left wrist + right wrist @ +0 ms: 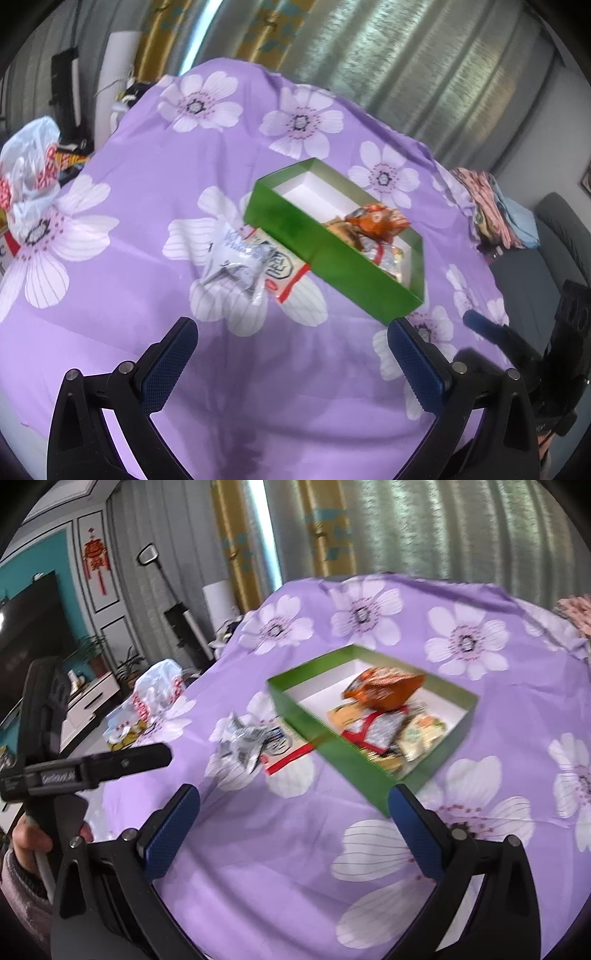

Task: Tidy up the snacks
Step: 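Move the open left tool down to the white QR-code snack bag, then close the left tool on the white snack bag and lift it, then carry the white snack bag over the green box with the left tool, then lower the white bag into the box and open the left tool, then withdraw the left tool and turn toward the white-and-blue biscuit pack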

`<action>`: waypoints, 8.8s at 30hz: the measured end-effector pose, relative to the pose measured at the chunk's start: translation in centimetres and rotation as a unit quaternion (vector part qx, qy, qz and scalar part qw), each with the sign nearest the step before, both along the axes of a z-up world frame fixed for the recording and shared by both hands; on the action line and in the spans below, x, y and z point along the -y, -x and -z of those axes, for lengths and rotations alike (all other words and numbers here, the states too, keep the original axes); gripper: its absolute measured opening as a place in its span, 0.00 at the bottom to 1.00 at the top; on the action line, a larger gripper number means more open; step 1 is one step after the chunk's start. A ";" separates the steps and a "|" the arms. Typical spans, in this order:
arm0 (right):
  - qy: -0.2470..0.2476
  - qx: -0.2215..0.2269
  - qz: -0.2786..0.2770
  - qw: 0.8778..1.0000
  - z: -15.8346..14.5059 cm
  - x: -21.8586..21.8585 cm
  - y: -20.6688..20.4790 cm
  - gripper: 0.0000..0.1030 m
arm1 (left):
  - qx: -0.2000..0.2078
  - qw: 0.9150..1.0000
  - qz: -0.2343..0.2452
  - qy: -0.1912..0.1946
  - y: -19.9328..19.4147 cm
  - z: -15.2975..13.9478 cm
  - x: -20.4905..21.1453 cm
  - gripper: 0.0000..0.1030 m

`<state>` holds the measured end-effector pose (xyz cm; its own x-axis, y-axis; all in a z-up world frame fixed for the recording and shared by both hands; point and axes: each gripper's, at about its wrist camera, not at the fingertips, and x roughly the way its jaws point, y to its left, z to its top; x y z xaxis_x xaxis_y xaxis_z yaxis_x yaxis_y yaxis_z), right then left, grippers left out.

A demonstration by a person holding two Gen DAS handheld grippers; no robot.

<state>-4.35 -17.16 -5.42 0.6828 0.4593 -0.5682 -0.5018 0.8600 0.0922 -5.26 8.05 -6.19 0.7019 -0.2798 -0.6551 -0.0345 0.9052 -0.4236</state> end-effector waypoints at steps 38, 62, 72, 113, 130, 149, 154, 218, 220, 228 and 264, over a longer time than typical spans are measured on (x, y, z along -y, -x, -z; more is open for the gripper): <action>0.014 -0.101 -0.113 0.988 8.4 -14.0 -12.8 0.79 | -0.029 0.998 0.063 0.003 -11.1 5.8 -3.3 0.95; 0.031 -0.093 -0.141 0.985 8.2 -15.1 -12.4 0.37 | -0.032 0.998 0.057 0.004 -10.2 5.8 -3.3 0.59; 0.023 -0.057 -0.138 0.989 5.5 -13.7 -10.0 0.37 | -0.001 0.997 0.069 -0.020 -8.2 2.1 -1.3 0.59; -0.005 0.035 -0.029 0.999 -0.1 4.1 0.9 0.37 | 0.066 0.974 0.197 -0.090 -1.4 -5.4 17.6 0.59; -0.019 0.045 -0.027 0.998 -1.4 4.4 -1.3 0.37 | 0.077 0.974 0.192 -0.094 -4.2 -6.5 17.5 0.59; -0.021 0.023 -0.030 0.999 -2.1 3.2 -8.4 0.37 | 0.052 0.979 0.188 -0.062 -11.8 -5.7 15.4 0.59; -0.019 0.016 -0.029 0.999 -2.5 2.7 -10.7 0.37 | 0.046 0.980 0.184 -0.054 -14.0 -5.7 14.8 0.59; 0.027 -0.073 -0.005 0.997 2.8 1.0 -19.3 0.42 | -0.044 0.985 0.161 -0.033 -21.0 1.6 13.8 0.62; 0.028 -0.072 -0.003 0.997 2.8 1.0 -19.2 0.44 | -0.048 0.985 0.161 -0.039 -21.0 1.7 14.0 0.66; 0.040 -0.066 0.008 0.997 2.7 1.2 -19.0 0.54 | -0.058 0.983 0.160 -0.063 -20.9 2.0 14.4 0.68; 0.000 0.030 0.076 0.997 -3.0 5.7 -6.7 0.96 | 0.068 0.982 0.130 -0.122 -9.3 -7.0 14.2 0.99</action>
<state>2.31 -22.82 -2.44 0.7767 0.3489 -0.5243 -0.3709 0.9262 0.0669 4.06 -6.19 0.80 0.7135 -0.3064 -0.6301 0.2522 0.9513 -0.1770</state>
